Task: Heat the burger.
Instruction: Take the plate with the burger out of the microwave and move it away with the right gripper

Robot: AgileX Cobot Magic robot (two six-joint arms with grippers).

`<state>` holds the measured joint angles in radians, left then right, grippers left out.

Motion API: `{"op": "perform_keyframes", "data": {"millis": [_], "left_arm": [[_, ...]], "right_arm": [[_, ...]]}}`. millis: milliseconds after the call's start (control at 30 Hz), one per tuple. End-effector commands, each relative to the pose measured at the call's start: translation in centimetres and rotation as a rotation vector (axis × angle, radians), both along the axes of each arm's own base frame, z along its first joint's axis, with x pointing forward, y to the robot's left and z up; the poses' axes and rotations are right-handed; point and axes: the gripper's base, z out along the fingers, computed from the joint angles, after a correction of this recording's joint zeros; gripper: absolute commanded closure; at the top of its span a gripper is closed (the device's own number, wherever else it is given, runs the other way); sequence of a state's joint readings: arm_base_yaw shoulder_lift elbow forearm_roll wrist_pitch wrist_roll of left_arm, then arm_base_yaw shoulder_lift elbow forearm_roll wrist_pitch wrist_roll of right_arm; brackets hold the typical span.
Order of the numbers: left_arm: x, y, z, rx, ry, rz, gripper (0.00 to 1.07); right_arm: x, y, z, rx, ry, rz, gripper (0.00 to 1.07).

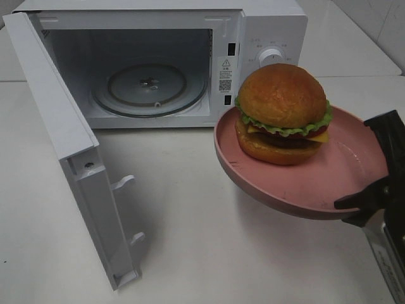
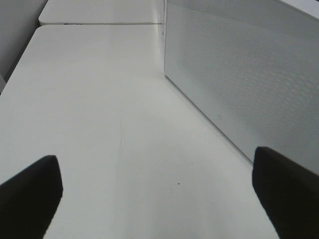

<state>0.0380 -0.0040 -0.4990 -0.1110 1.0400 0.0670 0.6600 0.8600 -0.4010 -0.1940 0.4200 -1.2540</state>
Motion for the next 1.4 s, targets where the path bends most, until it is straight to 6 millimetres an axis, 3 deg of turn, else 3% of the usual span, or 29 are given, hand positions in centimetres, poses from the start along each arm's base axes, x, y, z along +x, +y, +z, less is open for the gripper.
{"op": "perform_keyframes", "data": {"millis": [33,567,1400], "left_arm": [[-0.3,0.0,-0.1,0.002,-0.019,0.000,0.09],[-0.3,0.0,-0.1,0.002,-0.019,0.000,0.09],[-0.3,0.0,-0.1,0.002,-0.019,0.000,0.09]], "right_arm": [[-0.3,-0.4,1.0,0.033,-0.058,-0.006,1.04],[-0.9,-2.2,1.6,0.025,-0.070,-0.177,1.03],[-0.6,-5.5,1.4,-0.002,-0.066,-0.711,1.03]]}}
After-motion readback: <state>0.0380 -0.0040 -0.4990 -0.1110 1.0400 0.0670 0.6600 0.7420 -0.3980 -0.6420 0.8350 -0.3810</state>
